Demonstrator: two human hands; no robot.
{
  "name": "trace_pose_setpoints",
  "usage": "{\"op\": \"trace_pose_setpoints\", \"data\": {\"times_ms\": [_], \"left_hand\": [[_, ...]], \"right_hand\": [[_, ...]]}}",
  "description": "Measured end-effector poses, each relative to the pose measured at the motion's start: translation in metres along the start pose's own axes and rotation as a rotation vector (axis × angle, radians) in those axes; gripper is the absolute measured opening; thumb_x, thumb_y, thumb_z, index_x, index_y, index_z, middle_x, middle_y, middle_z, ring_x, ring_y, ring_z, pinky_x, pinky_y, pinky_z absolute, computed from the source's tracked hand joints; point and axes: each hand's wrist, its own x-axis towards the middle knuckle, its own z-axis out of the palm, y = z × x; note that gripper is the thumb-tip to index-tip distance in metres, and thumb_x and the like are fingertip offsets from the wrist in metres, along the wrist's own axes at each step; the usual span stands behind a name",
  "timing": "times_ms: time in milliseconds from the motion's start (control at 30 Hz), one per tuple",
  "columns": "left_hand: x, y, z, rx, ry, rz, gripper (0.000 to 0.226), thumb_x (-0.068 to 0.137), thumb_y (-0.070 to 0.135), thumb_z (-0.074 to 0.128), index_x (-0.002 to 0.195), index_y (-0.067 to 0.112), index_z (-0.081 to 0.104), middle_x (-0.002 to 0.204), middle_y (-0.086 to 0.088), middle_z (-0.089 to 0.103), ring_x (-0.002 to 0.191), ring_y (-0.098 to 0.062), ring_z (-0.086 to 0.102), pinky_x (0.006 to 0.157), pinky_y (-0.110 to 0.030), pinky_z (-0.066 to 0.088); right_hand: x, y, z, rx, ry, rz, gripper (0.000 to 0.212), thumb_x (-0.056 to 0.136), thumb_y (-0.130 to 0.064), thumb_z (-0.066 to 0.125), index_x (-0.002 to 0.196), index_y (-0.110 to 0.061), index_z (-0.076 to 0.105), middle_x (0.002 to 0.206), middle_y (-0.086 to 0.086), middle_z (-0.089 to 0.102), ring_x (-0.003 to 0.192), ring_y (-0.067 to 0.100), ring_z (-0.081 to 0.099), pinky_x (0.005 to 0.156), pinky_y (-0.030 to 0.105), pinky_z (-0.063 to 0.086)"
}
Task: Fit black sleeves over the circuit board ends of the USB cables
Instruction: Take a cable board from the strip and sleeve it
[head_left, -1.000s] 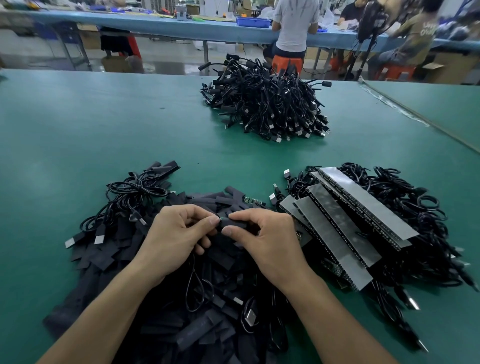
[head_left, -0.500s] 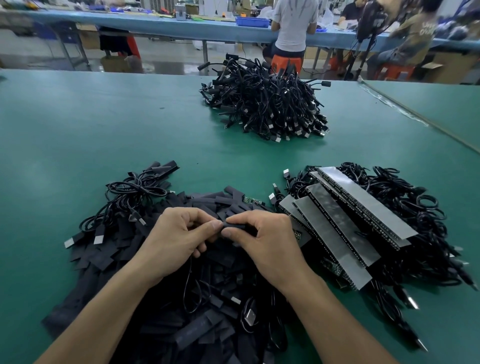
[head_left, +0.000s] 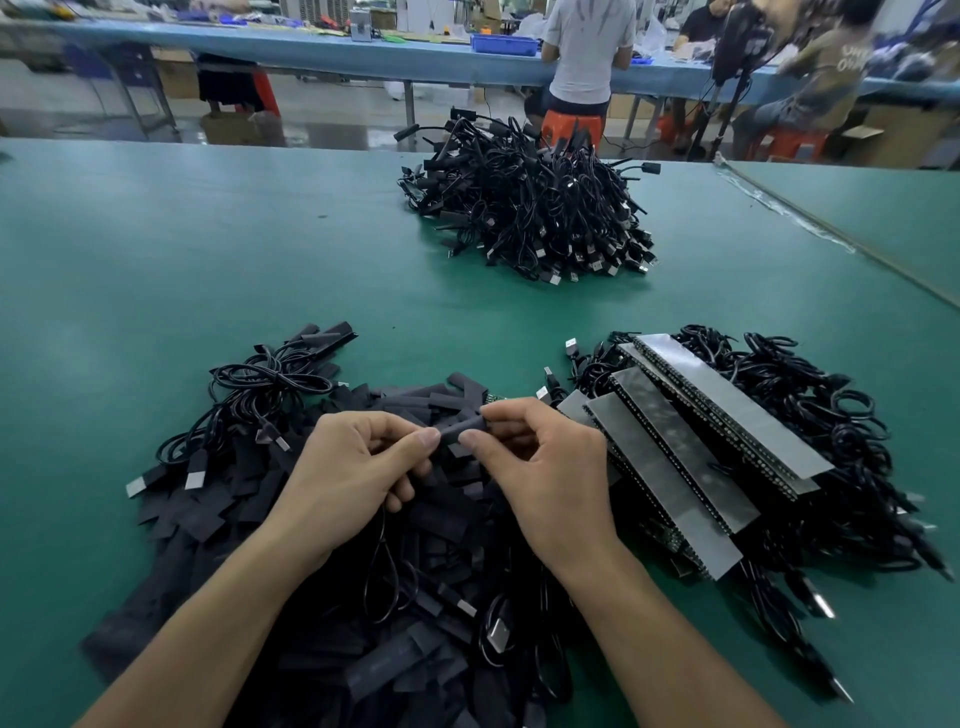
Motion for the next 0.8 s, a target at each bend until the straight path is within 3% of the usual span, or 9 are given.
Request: {"op": "trace_pose_setpoints", "data": {"times_ms": [133, 333, 467, 633, 800], "left_hand": [[-0.0008, 0.0025, 0.0020, -0.025, -0.034, -0.032, 0.010, 0.086, 0.018, 0.075, 0.076, 0.020, 0.078, 0.062, -0.004, 0.070, 0.046, -0.006, 0.055, 0.043, -0.016, 0.045], [-0.0012, 0.0034, 0.0056, -0.085, 0.010, -0.090, 0.007, 0.090, 0.011, 0.070, 0.086, 0.013, 0.076, 0.066, -0.004, 0.073, 0.047, -0.005, 0.056, 0.042, -0.016, 0.045], [-0.0002, 0.0027, 0.0054, -0.077, 0.028, -0.111, 0.008, 0.092, 0.009, 0.068, 0.088, 0.012, 0.075, 0.071, -0.006, 0.075, 0.048, -0.005, 0.057, 0.043, -0.016, 0.045], [0.0000, 0.0016, 0.0064, -0.059, 0.035, -0.104, 0.010, 0.092, 0.010, 0.068, 0.087, 0.015, 0.075, 0.071, -0.005, 0.075, 0.048, -0.004, 0.057, 0.042, -0.016, 0.045], [0.0001, 0.0007, 0.0052, -0.065, 0.038, -0.100, 0.010, 0.092, 0.011, 0.068, 0.087, 0.015, 0.076, 0.069, -0.004, 0.074, 0.048, -0.004, 0.057, 0.043, -0.016, 0.045]], "right_hand": [[0.0008, 0.0008, -0.0010, 0.041, 0.009, 0.033, 0.024, 0.080, -0.019, 0.082, 0.103, -0.018, 0.077, 0.083, -0.015, 0.073, 0.078, -0.005, 0.068, 0.076, 0.009, 0.051], [-0.0011, -0.0013, -0.0015, 0.073, -0.043, 0.006, 0.037, 0.083, -0.026, 0.076, 0.119, -0.021, 0.072, 0.097, -0.010, 0.075, 0.086, -0.001, 0.068, 0.081, 0.020, 0.054], [-0.0017, -0.0002, -0.0005, 0.142, -0.069, 0.025, 0.032, 0.084, -0.027, 0.072, 0.116, -0.021, 0.073, 0.105, -0.009, 0.074, 0.097, 0.002, 0.069, 0.084, 0.031, 0.057], [-0.0016, 0.0001, -0.0012, 0.232, -0.047, 0.046, 0.014, 0.083, -0.025, 0.076, 0.095, -0.031, 0.075, 0.085, -0.017, 0.074, 0.076, 0.002, 0.068, 0.068, 0.012, 0.048], [-0.0022, -0.0034, -0.0012, 0.229, -0.063, 0.058, 0.027, 0.077, -0.036, 0.077, 0.103, -0.035, 0.072, 0.083, -0.019, 0.072, 0.074, 0.003, 0.067, 0.066, 0.012, 0.047]]}}
